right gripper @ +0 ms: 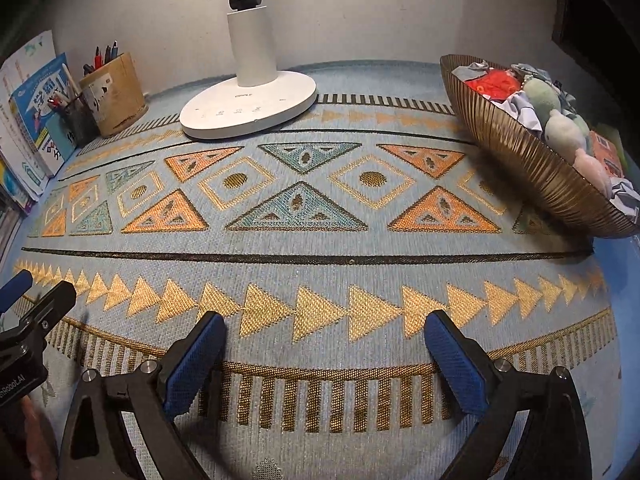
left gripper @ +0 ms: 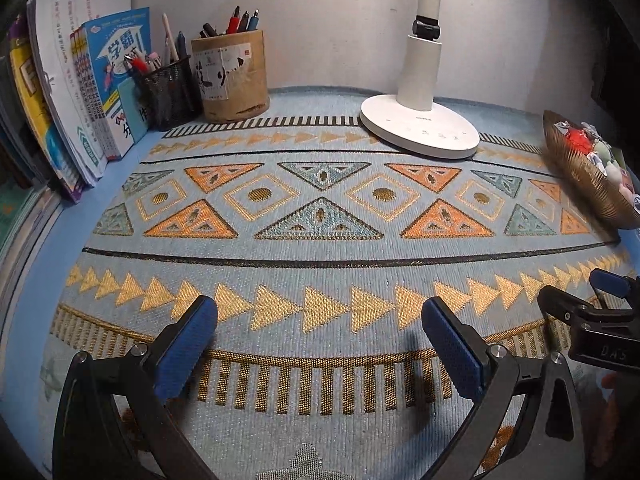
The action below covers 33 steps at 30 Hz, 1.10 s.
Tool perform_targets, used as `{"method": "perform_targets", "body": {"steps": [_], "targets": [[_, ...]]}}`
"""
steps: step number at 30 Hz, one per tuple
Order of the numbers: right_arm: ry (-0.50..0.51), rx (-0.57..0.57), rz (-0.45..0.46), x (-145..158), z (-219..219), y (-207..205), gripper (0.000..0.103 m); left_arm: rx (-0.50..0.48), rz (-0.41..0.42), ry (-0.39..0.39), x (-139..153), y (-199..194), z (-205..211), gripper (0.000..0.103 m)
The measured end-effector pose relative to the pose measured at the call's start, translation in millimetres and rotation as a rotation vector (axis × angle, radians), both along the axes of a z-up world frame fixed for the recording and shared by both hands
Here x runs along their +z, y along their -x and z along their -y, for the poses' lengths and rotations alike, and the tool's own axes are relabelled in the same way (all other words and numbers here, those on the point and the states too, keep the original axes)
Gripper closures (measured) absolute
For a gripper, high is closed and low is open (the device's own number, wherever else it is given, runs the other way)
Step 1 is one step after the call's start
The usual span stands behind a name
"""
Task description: Organize objects
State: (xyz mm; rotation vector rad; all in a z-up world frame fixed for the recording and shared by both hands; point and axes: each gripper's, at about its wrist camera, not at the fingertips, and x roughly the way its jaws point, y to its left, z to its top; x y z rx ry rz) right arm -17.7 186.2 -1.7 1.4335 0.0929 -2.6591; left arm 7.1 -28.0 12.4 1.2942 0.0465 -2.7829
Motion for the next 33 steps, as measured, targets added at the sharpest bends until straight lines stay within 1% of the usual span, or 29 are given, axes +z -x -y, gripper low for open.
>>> {"method": "perform_targets", "body": {"steps": [3,4,5,12,15,17,33], "targets": [[-0.008,0.004,0.0,-1,2,0,0.0,0.002,0.077,-0.031,-10,8,4,0.001],[-0.009,0.005,0.0,-1,2,0,0.0,0.006,0.08,-0.011,-10,9,4,0.001],[-0.009,0.006,-0.001,-1,2,0,0.0,0.009,0.083,-0.013,-11,9,4,0.001],[-0.005,0.015,-0.019,-1,2,-4,0.0,0.011,0.082,-0.012,-11,9,4,0.0],[-0.003,0.02,-0.034,-1,2,-6,0.0,-0.003,0.074,-0.01,-11,10,5,0.0],[-0.009,0.0,-0.051,-1,3,-10,0.0,-0.001,0.074,-0.009,-12,10,5,0.0],[-0.008,-0.004,-0.052,-3,3,-9,0.0,-0.002,0.075,-0.016,-13,14,4,0.0]]}}
